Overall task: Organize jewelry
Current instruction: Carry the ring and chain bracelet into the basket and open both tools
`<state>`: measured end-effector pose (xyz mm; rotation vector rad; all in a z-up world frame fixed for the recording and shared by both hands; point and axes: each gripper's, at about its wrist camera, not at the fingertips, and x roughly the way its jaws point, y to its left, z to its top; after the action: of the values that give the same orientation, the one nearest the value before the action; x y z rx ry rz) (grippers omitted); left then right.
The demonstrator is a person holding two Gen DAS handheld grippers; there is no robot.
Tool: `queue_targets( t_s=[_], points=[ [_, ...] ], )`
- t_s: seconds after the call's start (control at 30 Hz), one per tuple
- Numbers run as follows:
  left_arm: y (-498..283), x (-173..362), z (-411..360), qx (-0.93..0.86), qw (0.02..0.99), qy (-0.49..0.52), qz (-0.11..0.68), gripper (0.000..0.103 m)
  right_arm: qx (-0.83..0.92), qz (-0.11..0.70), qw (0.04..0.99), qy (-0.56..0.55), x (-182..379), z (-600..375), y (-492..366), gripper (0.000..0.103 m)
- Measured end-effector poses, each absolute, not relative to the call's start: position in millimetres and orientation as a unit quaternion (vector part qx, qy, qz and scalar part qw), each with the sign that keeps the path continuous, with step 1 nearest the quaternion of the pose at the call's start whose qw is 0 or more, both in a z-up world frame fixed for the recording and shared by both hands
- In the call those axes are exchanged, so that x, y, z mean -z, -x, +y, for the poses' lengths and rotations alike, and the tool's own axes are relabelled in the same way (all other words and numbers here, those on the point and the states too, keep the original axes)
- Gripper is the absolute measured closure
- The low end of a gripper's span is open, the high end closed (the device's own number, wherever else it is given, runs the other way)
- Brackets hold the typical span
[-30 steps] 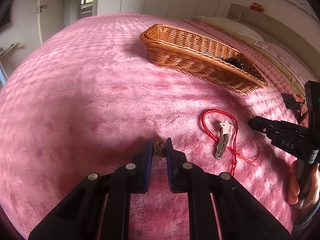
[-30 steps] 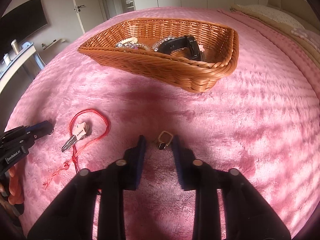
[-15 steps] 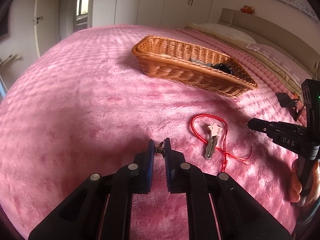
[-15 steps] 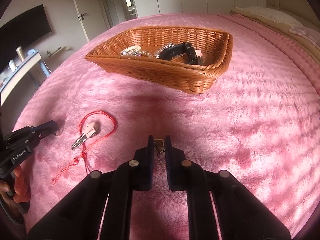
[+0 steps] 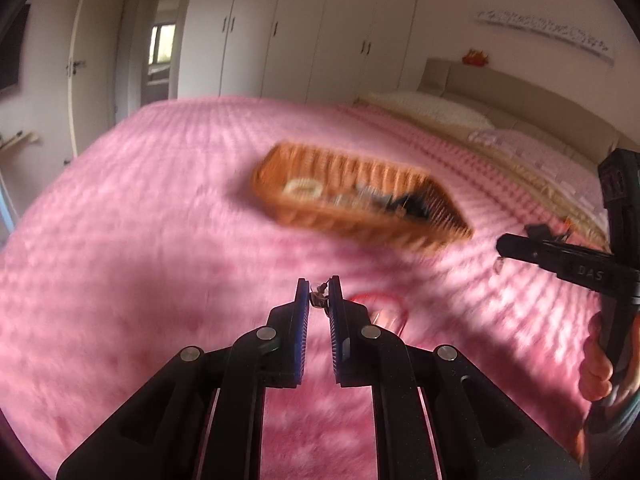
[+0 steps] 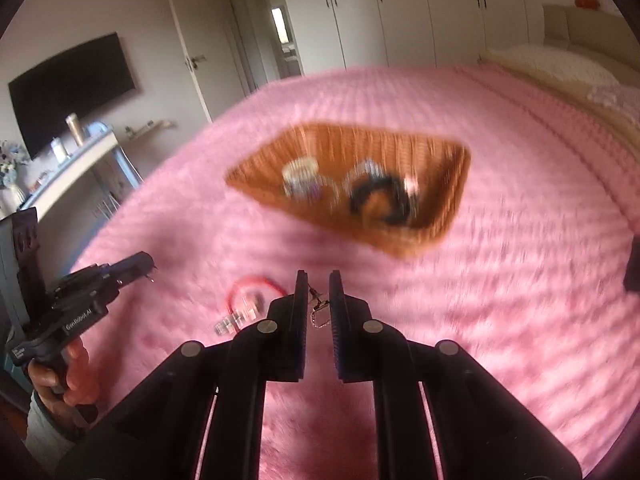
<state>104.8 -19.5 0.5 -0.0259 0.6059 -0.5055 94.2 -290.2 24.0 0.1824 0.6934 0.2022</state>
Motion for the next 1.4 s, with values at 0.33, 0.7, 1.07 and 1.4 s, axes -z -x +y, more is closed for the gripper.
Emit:
queue_targets(
  t_s=[0.33,0.7,1.07,1.4],
  points=[
    [-193.6,-54.8,-64.9,0.261,0.930,0.034,0.257,0.095,-0.095,0.308,0.941,-0.106,-63.1,-293.4,-199.0,0.094],
    [-282.6,2.2,-100.4,0.248,0.919,0.024,0.305,0.095,-0.069,0.380,0.911,-0.147,16.7,-304.7,-294.9,0.094],
    [-289.8,20.3,-94.9,0.251,0.910,0.035,0.328,0.090,-0.057,0.392,0.906,-0.149,32.2,-305.1,-294.6,0.077],
    [-254.8,3.2,-82.1,0.251,0.916,0.053,0.308,0.077,-0.058,0.334,0.928,-0.153,0.0,-310.4,-250.4,0.058]
  ],
)
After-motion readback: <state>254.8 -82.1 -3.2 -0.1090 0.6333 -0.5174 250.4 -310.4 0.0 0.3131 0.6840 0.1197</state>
